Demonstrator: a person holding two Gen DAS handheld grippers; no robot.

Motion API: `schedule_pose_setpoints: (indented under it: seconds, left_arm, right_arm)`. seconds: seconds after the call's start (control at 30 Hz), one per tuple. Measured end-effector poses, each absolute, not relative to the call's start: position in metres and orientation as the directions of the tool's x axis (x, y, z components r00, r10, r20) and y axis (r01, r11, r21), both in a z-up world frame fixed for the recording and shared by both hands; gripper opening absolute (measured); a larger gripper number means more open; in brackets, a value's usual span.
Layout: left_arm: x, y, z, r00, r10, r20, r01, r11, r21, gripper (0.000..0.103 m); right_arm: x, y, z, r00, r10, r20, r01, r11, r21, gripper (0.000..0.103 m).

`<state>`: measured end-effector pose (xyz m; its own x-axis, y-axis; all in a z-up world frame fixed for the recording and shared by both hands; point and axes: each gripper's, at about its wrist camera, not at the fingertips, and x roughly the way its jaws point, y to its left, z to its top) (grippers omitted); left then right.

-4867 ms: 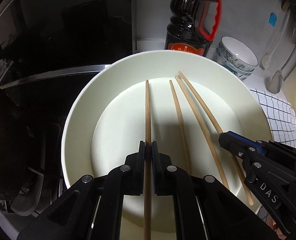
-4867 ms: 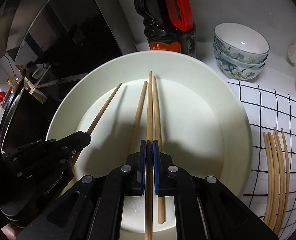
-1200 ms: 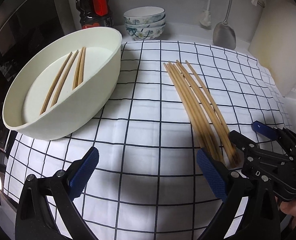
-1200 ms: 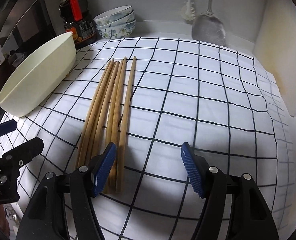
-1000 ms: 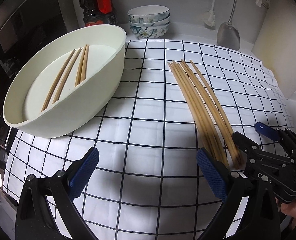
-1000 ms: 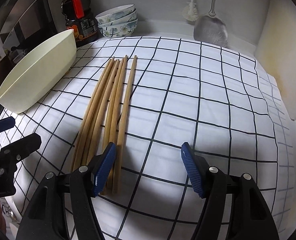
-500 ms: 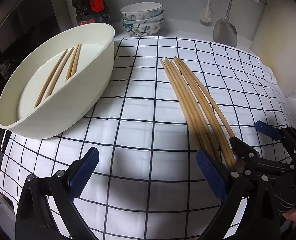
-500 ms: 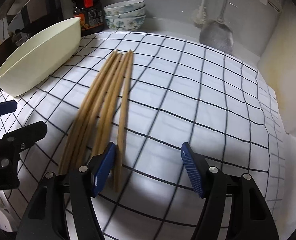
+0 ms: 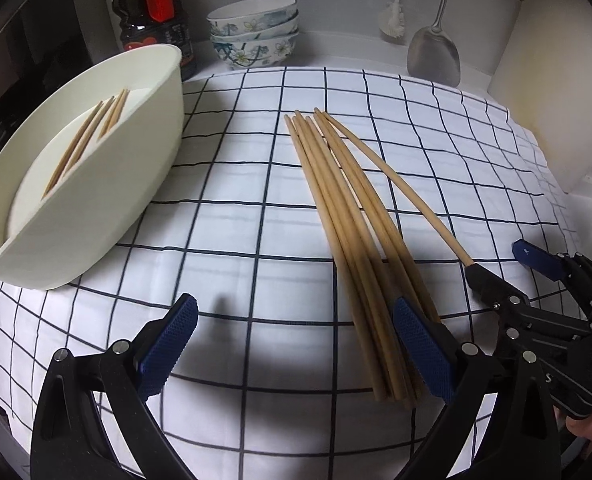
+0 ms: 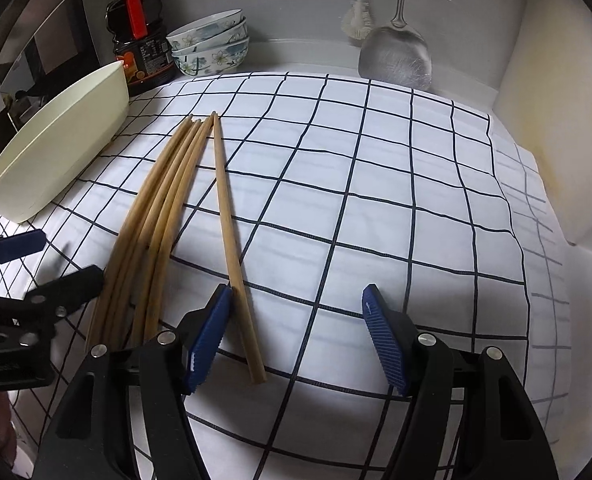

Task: Organize utensils
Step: 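Lower the left tool onto a wooden chopstick and close it while the right tool grasps another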

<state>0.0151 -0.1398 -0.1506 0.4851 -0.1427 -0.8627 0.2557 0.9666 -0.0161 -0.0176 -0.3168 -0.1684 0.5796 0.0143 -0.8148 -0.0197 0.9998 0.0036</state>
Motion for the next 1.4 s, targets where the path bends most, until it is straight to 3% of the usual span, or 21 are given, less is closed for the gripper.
schedule_pose_setpoints:
  seconds: [0.83,1.2,1.3,1.33,1.4]
  left_arm:
    - [0.023,-0.097,-0.16,0.511,-0.08,-0.856,0.145,0.989,-0.006,0.095]
    - [0.022,-0.113,-0.156,0.51,-0.122,-0.851,0.228,0.974,-0.003,0.054]
    - [0.021,-0.116,-0.155,0.515,-0.128,-0.848,0.248,0.969,0.004,0.031]
    - [0.021,-0.117,-0.154,0.512,-0.137,-0.848,0.261,0.965,0.001,0.016]
    - [0.021,-0.119,-0.154,0.502,-0.155,-0.851,0.28,0.96,-0.01,0.01]
  right_arm:
    - [-0.007,-0.308,-0.167,0.592,0.033,-0.805,-0.056,0.998,0.0,0.064]
    - [0.005,-0.293,-0.165,0.601,0.06,-0.797,-0.125,0.992,-0.019,0.031]
    - [0.005,-0.287,-0.165,0.6,0.062,-0.798,-0.147,0.989,-0.033,0.009]
    - [0.005,-0.286,-0.165,0.601,0.058,-0.797,-0.148,0.988,-0.04,0.008]
    - [0.005,-0.284,-0.165,0.6,0.064,-0.797,-0.152,0.988,-0.035,0.006]
